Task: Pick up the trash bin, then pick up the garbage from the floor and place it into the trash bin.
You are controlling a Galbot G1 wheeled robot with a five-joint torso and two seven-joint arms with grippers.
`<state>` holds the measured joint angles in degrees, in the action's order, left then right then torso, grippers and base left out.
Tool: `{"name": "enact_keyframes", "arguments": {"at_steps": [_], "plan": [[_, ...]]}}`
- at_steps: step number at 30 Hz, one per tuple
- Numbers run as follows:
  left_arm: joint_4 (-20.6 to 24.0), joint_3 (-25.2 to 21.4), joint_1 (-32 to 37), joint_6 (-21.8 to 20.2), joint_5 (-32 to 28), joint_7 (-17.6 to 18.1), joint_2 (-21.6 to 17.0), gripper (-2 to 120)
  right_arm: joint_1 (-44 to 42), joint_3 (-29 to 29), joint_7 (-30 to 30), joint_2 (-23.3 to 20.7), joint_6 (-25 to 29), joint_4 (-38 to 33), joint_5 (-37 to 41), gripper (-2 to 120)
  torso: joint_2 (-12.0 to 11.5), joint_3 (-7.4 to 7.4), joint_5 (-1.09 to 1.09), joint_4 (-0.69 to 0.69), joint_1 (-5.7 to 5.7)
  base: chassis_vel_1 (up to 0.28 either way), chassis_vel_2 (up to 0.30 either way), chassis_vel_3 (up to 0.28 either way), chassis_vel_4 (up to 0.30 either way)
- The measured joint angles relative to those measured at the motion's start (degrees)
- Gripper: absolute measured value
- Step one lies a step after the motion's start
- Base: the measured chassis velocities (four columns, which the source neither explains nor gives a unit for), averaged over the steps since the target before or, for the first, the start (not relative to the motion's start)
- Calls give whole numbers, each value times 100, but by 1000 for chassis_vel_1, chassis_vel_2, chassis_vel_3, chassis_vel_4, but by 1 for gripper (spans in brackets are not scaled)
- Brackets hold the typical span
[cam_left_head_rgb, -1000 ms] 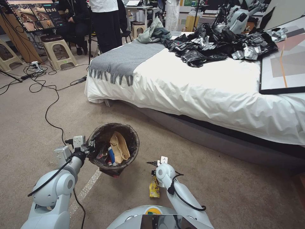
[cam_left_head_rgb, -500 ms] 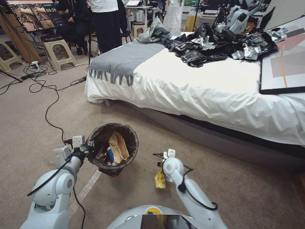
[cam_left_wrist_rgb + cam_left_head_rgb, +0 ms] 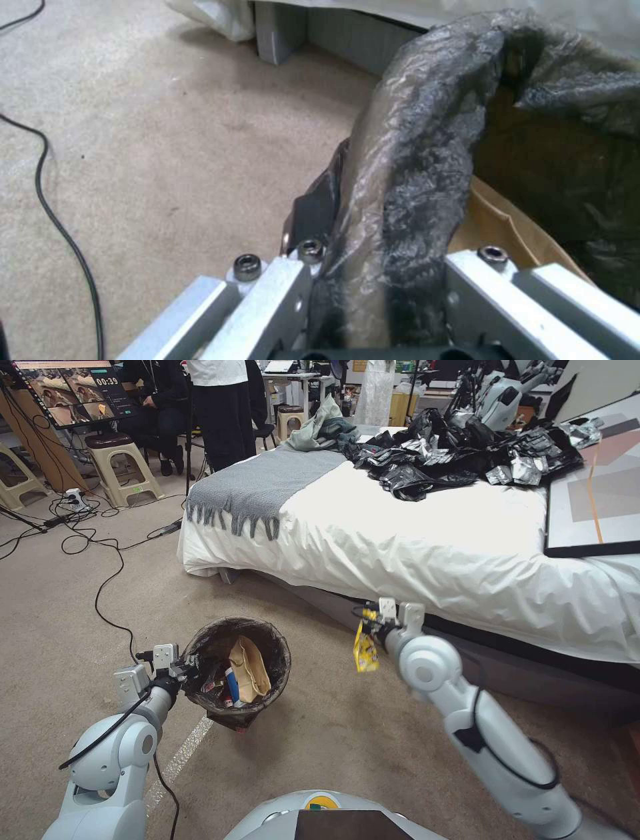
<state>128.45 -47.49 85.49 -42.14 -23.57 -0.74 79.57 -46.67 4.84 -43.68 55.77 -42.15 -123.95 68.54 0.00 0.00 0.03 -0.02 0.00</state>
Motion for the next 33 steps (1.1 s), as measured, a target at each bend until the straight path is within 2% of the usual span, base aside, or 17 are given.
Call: {"name": "enact_keyframes", "arguments": {"at_steps": [2, 3, 6, 8, 10, 11, 13, 14, 16, 17, 18, 20, 21, 24, 25, 27, 33], "plan": [[4, 0, 6, 0, 2, -8, 20, 5, 650, -132, 281, -302, 0, -268, 448, 0, 0, 0, -2, 3, 0, 0, 0, 0, 0], [4, 0, 6, 0, 2, -8, 20, 5, 650, -132, 281, -302, 0, -268, 448, 0, 0, 0, -2, 3, 0, 0, 0, 0, 0], [0, 25, 7, 0, 37, -14, 66, 5, 1784, -583, 830, -571, 1, -410, 1015, 0, 0, 0, -3, 1, 0, 0, 0, 0, 0], [-4, 31, 5, 0, 43, -14, 75, 5, 2025, -738, 883, -575, 0, -409, 1121, 0, 0, 0, -2, 0, 0, 0, 0, 0, 0], [-30, 40, -5, 0, 55, -19, 97, 5, 3034, -1501, 952, -450, 1, -289, 1531, 0, 0, 0, -4, 2, 0, 0, 0, 0, 0], [-30, 40, -5, 0, 55, -19, 97, 5, 3034, -1501, 952, -450, 1, -289, 1531, 0, 0, 0, -4, 2, 0, 0, 0, 0, 0], [-43, 40, -17, 0, 61, -22, 112, 5, 3562, -2075, 960, -212, 1, -104, 1733, 0, 0, 1, -4, 4, 0, 0, 0, 0, 0], [-43, 40, -17, 0, 61, -22, 112, 5, 3562, -2075, 960, -212, 1, -104, 1733, 0, 0, 1, -4, 4, 0, 0, 0, 0, 0], [-43, 32, -17, 0, 62, -23, 123, 5, 3835, -2548, 963, 24, 1, 80, 1799, 0, 0, 1, -5, 4, 0, 0, 0, 0, 0], [-43, 15, -14, 0, 63, -24, 138, 5, 3985, -2943, 921, 297, 1, 249, 1829, 0, 0, 1, -5, 2, 0, 0, 0, 0, 0], [-43, 15, -14, 0, 63, -24, 138, 5, 3985, -2943, 921, 297, 1, 249, 1829, 0, 0, 1, -5, 2, 0, 0, 0, 0, 0], [-45, -15, -5, 0, 63, -29, 151, 5, 4058, -3416, 807, 722, 1, 471, 1834, 0, 0, 1, -5, 1, 0, 0, 0, 0, 0], [-45, -15, -5, 0, 63, -29, 151, 5, 4058, -3416, 807, 722, 1, 471, 1834, 0, 0, 1, -5, 1, 0, 0, 0, 0, 0], [-81, -60, -16, 0, 59, -38, 159, 5, 3957, -3873, 757, 1285, 1, 769, 1684, 0, 0, 1, -5, 4, 0, 0, 0, 0, 0], [-81, -60, -16, 0, 59, -38, 159, 5, 3957, -3873, 757, 1285, 1, 769, 1684, 0, 0, 1, -5, 4, 0, 0, 0, 0, 0], [-115, -68, -28, 0, 60, -41, 177, 5, 3774, -4003, 730, 1557, 15, 968, 1531, 0, 0, 1, -5, 3, 0, 0, 0, 0, 0], [-172, -56, -53, 0, 76, -50, 188, 5, 3540, -4307, 763, 1813, 110, 1386, 1313, 0, 0, 1, -4, 1, 0, 0, 0, 0, 0]]}}
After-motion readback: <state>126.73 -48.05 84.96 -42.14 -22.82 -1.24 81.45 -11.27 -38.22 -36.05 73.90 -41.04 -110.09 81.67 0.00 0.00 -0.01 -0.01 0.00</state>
